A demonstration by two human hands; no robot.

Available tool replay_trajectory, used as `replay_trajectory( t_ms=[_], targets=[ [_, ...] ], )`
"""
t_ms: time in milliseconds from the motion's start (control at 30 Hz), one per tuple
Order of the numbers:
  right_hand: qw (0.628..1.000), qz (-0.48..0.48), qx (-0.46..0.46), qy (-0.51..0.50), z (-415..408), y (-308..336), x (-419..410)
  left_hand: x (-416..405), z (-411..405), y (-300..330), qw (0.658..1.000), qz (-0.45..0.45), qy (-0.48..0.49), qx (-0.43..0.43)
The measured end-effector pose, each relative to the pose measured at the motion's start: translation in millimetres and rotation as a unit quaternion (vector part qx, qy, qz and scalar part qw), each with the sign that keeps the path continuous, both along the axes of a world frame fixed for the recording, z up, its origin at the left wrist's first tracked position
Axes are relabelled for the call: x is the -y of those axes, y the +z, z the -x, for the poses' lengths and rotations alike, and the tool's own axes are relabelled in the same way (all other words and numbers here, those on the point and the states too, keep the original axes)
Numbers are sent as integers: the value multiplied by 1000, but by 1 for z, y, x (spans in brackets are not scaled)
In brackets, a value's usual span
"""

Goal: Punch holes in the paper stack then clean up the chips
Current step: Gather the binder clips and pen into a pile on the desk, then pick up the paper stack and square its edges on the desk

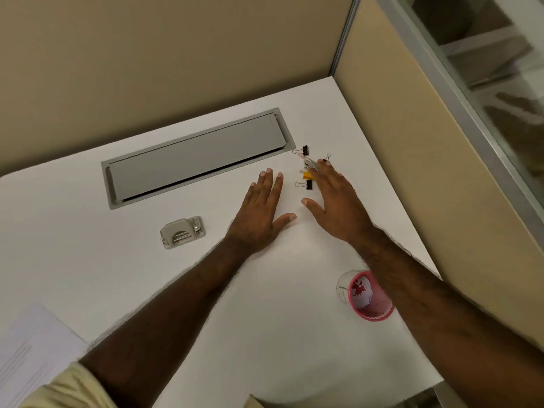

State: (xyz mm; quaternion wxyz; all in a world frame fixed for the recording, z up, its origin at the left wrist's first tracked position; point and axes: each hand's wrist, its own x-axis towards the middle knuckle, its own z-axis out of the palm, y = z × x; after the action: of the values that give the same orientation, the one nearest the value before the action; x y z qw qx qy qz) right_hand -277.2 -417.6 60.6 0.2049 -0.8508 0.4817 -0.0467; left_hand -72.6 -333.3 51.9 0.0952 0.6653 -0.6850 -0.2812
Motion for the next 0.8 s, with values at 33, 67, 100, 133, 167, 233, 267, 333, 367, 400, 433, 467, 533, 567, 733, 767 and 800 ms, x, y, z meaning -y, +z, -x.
replay_trajectory(
  t_ms=[33,67,100,133,167,233,267,333,367,400,433,467,533,567,733,767,800],
  targets=[
    [1000,5,1,5,-6,6,-9,-13,-2,2,1000,3,8,-2],
    [1000,11,3,11,-12,11,-19,-25,-4,4,1000,3,16,-4],
    [1000,18,7,18,-19,16,-30,-38,-6,6,1000,1,26,-6],
    [999,23,10,27,-27,20,-41,-50,-9,7,999,1,36,-8],
    [999,25,10,35,-35,24,-53,-62,-11,9,999,2,46,-10],
    [999,19,6,45,-53,31,-77,-86,-18,13,998,15,65,-15],
    [999,17,10,50,-61,33,-90,-98,-22,15,997,26,77,-16],
    [997,23,38,66,-76,38,-118,-126,-33,19,992,52,113,-17],
    [995,27,52,75,-83,40,-132,-141,-40,22,989,66,134,-19],
    [995,26,61,80,-91,41,-147,-156,-47,24,984,76,157,-24],
    [994,21,66,83,-99,43,-162,-172,-54,27,980,83,178,-30],
    [994,15,70,83,-108,44,-177,-189,-61,29,976,89,195,-35],
    [993,6,73,90,-125,44,-208,-223,-77,33,968,99,225,-42],
    [993,0,73,97,-134,44,-223,-240,-85,35,964,102,241,-48],
    [986,-29,67,149,-169,37,-290,-325,-119,35,947,98,302,-58],
    [985,-37,66,157,-176,36,-302,-341,-125,33,944,90,313,-54],
    [983,-41,64,167,-183,34,-314,-356,-132,30,942,85,322,-47]
  ],
)
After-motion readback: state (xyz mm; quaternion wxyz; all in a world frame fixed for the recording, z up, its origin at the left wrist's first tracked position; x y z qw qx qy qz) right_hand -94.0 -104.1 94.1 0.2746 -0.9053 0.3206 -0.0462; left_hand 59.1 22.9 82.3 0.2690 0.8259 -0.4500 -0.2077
